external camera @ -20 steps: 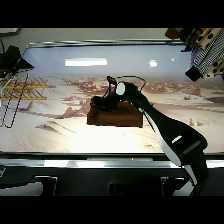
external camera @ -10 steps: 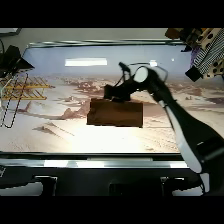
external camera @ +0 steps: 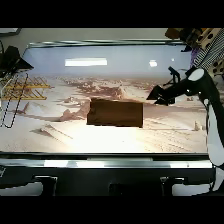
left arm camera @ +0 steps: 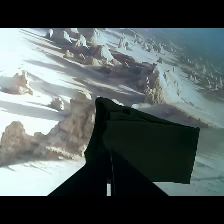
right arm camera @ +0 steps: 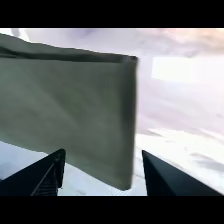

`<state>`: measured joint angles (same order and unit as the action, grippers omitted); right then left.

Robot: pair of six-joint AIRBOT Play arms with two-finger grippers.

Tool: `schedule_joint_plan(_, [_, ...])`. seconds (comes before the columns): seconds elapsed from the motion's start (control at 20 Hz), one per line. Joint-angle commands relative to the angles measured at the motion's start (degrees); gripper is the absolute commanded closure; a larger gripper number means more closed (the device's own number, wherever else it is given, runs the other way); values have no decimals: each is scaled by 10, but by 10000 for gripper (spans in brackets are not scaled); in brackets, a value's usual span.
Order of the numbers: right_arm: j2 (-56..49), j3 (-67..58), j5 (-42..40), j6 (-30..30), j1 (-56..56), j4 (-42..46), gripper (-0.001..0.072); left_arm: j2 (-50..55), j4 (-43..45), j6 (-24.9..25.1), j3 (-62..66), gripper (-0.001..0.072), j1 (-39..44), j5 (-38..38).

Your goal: Fold the clothes and pants, and hang the long-sleeved shirts on hangers.

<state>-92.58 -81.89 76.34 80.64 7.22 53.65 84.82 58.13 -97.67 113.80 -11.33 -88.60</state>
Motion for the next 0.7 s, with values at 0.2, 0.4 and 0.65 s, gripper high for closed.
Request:
schedule_joint_plan(0.2, [-37,155,-65,-160,42,-132,161,0,0,18,0,686,0,0])
schedule_joint_plan(0.4, [-67,156,-70,-189,42,-196,164,0,0,16,0,686,0,0])
schedule_joint_plan(0.65, [-85,156,-77,-189,38,-202,174,0,0,17,0,686,0,0])
